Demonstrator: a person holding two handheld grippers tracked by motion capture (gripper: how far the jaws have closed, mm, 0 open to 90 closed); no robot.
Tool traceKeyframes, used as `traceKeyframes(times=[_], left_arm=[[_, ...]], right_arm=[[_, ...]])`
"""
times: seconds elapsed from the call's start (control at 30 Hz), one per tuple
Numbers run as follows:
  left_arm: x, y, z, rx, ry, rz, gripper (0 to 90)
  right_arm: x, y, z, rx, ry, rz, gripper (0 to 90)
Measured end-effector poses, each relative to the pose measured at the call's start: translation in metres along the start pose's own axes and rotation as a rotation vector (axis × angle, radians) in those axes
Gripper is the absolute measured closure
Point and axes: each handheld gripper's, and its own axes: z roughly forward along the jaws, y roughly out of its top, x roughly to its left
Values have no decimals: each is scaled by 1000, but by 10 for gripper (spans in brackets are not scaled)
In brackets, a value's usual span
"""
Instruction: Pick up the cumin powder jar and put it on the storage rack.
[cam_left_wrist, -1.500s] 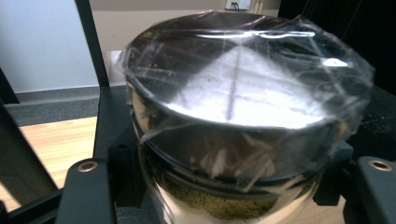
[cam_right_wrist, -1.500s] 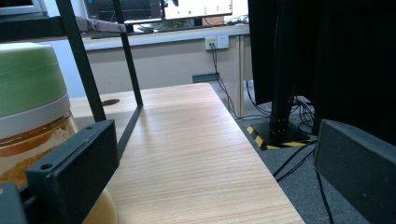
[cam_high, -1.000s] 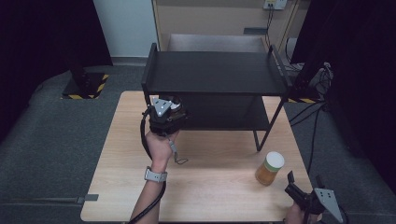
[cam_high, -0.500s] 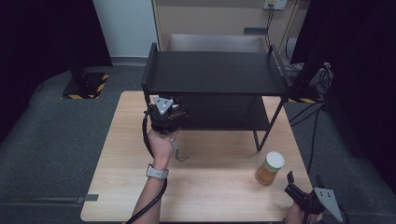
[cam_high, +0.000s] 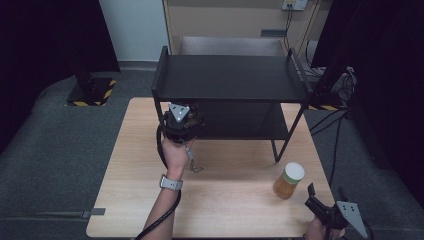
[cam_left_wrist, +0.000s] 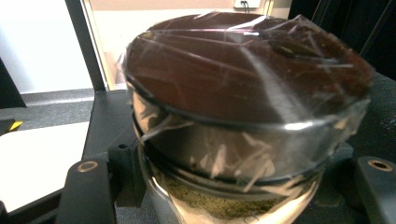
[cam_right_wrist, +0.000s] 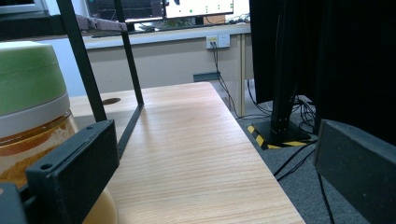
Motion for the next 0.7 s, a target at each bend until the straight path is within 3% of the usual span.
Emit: traceKeyframes(times=[0.7], left_arm=[[-7, -2, 21, 4, 15, 7, 295]], right_arm=[[-1, -1, 0, -3, 5, -1, 7]])
